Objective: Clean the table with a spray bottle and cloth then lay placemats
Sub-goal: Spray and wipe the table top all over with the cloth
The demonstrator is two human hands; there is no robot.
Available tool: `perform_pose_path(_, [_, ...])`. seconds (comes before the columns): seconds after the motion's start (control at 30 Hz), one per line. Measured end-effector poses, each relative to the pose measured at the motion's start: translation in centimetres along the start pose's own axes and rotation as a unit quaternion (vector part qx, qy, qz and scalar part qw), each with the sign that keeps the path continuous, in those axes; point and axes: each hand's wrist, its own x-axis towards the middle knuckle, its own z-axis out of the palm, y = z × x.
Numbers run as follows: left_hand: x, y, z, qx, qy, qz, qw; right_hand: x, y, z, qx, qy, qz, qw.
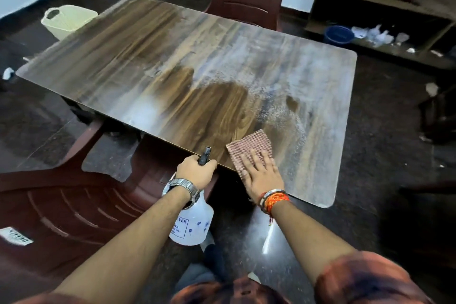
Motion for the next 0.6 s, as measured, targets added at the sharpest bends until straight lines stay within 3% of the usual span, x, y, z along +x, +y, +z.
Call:
perform_pose_path(0.13, [-2.8, 0.5, 2.0, 0.010, -0.010, 0.021, 1.000, -4.0, 6.6, -0.1, 0.020, 0.041, 0.120, 0.992])
perform_pose_path(0.27, [-4.9, 0.9, 4.1, 0.013, -0.031, 0.028, 0.999, -6.9, 9.9, -0.4, 0.035, 0.040, 0.180, 0.982])
perform_pose_path(0.6, [-5.3, 3.8, 7.3, 0.010, -0.047, 0.035, 0.998, -7.0, 8.9, -0.4, 0.005, 0.025, 0.148, 0.989])
